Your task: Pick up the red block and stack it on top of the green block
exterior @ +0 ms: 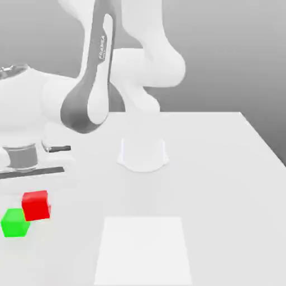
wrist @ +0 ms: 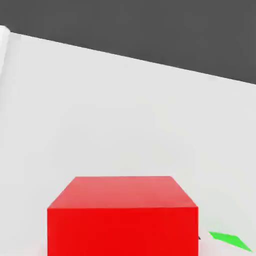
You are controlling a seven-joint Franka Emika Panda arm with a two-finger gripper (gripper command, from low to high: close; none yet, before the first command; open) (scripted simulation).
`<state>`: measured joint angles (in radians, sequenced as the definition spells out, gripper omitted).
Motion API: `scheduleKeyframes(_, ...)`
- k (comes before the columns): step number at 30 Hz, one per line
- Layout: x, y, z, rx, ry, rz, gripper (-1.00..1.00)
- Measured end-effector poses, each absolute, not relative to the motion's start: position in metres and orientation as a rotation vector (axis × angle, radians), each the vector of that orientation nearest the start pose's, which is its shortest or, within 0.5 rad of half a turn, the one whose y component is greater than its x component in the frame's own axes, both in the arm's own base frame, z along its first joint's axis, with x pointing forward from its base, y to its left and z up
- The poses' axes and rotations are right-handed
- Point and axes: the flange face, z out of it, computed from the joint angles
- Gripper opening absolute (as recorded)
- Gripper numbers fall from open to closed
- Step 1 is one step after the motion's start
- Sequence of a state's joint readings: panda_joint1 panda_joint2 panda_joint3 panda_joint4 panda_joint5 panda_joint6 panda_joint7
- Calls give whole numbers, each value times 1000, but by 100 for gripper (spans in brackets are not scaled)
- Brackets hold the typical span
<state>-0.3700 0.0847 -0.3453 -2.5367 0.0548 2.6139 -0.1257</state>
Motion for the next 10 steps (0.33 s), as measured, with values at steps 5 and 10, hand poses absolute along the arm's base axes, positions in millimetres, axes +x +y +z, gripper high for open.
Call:
scheduleKeyframes(5,335,-321,207,-2987,972,-2,-100)
scheduleKeyframes(10,333,-321,186,-2986,973,1,100)
